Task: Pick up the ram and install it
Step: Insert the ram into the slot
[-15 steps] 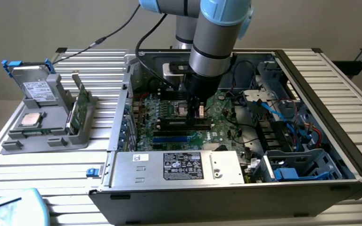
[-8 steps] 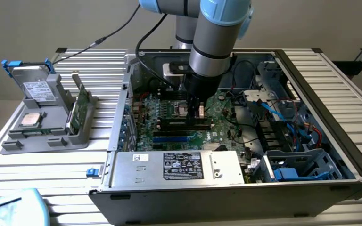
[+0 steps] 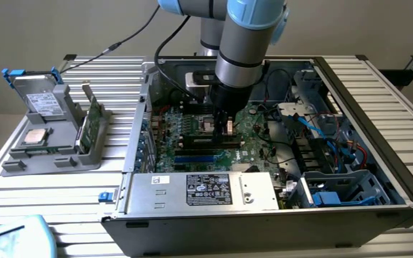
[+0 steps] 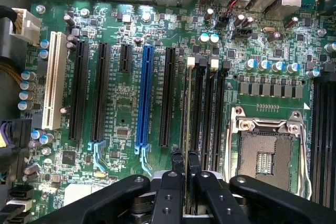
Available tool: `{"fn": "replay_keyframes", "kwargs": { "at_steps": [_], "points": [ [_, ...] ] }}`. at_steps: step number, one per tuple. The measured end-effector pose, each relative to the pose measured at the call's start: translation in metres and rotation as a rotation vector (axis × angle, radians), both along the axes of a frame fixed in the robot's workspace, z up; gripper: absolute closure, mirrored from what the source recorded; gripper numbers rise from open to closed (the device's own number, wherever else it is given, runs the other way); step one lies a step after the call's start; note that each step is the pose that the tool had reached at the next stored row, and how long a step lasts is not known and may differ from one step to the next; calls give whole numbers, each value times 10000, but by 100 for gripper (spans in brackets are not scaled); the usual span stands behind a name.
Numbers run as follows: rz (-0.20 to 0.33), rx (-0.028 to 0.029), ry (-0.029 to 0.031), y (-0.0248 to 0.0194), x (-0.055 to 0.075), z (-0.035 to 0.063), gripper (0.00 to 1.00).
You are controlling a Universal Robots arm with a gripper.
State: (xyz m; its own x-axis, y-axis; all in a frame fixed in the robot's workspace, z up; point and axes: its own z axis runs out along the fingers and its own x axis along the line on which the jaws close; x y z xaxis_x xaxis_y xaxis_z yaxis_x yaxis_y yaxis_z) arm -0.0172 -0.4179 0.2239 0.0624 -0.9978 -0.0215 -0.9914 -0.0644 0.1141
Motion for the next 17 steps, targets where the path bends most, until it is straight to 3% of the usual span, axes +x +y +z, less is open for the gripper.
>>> {"fn": "replay_keyframes", "kwargs": {
  "at_steps": [17],
  "points": [
    [-104, -29, -11, 7, -23, -15, 86]
  ]
}}
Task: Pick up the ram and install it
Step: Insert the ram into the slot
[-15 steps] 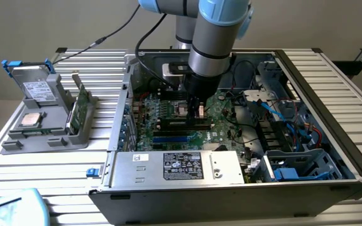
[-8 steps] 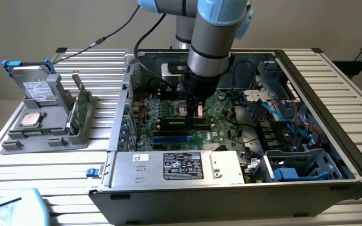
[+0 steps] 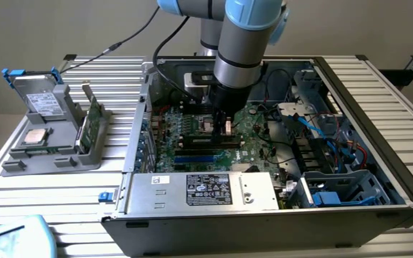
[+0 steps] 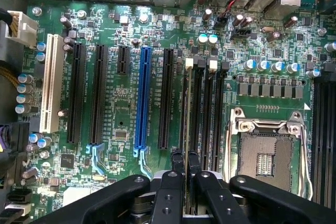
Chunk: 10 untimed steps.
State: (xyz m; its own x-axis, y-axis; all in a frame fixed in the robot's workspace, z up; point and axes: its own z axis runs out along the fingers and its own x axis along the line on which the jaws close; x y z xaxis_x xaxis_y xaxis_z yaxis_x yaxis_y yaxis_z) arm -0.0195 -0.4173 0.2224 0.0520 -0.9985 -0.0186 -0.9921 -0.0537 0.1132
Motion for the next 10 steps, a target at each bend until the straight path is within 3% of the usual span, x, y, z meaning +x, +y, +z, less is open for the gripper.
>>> {"fn": "replay_keyframes", "kwargs": {
  "at_steps": [10],
  "points": [
    [-29, -49, 3, 11, 0, -38, 86]
  ]
}}
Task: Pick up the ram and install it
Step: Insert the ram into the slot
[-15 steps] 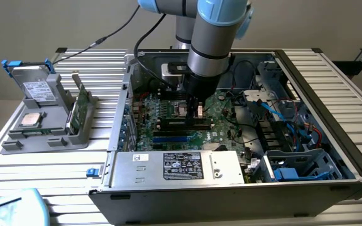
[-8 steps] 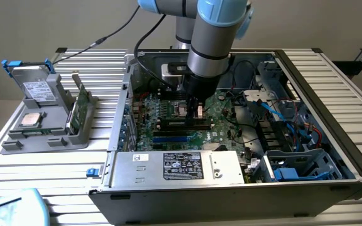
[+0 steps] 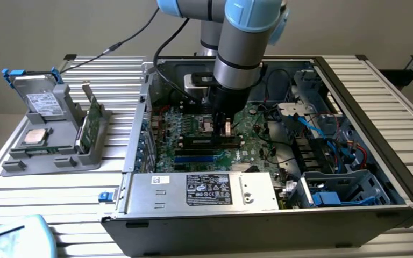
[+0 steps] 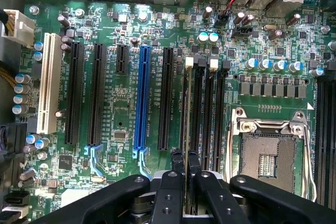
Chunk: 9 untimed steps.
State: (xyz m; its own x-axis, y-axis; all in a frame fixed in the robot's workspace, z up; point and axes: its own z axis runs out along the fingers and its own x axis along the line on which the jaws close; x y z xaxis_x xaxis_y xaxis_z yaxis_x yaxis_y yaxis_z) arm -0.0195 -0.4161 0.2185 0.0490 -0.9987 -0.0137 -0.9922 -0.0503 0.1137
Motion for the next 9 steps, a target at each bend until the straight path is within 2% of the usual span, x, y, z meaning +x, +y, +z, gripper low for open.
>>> {"fn": "replay_keyframes", "kwargs": {
  "at_steps": [9],
  "points": [
    [-1, 1, 10, 1, 0, -6, 86]
  ]
}}
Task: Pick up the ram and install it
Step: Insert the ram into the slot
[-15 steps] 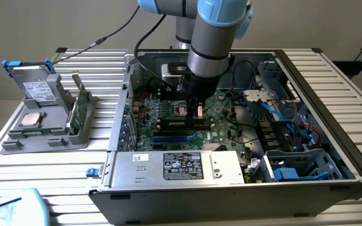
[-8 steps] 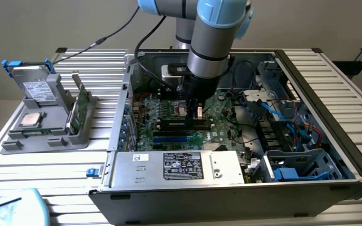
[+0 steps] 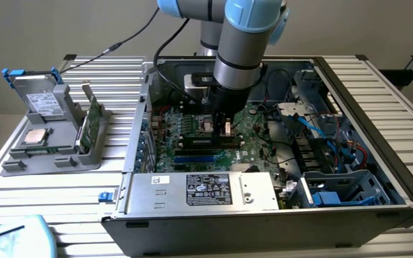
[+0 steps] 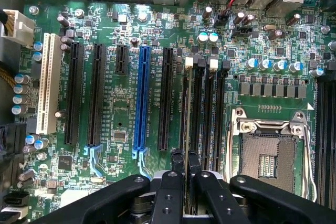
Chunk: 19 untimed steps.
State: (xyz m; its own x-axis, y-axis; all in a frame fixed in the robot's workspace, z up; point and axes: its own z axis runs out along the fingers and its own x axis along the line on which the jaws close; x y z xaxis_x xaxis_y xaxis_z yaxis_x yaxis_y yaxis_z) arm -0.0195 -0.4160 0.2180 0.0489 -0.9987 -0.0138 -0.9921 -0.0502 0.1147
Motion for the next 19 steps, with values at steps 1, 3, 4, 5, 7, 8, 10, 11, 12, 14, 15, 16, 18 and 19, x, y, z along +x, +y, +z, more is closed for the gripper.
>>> {"fn": "replay_keyframes", "kwargs": {
  "at_steps": [1, 3, 4, 5, 7, 8, 10, 11, 12, 14, 15, 16, 18, 19],
  "points": [
    [-1, 0, 0, 0, 0, 0, 86],
    [0, 1, 1, 1, 3, -2, 86],
    [0, 0, 1, 1, 3, -2, 86],
    [0, 0, 1, 1, 3, -2, 86],
    [-5, 1, 0, 2, 3, -3, 86],
    [-8, 3, 0, 4, 4, -4, 86],
    [-22, 1, 0, 9, 3, -3, 86],
    [-30, 0, 1, 11, 3, -3, 86],
    [-36, 0, 1, 12, 3, -2, 86],
    [-44, 0, 1, 12, 3, -2, 86],
    [-45, -1, 1, 13, 3, -2, 86],
    [-46, 0, 1, 13, 3, -2, 86],
    [-47, 1, 2, 13, 3, -2, 86],
    [-47, 0, 5, 13, 2, -2, 86]
  ]
}}
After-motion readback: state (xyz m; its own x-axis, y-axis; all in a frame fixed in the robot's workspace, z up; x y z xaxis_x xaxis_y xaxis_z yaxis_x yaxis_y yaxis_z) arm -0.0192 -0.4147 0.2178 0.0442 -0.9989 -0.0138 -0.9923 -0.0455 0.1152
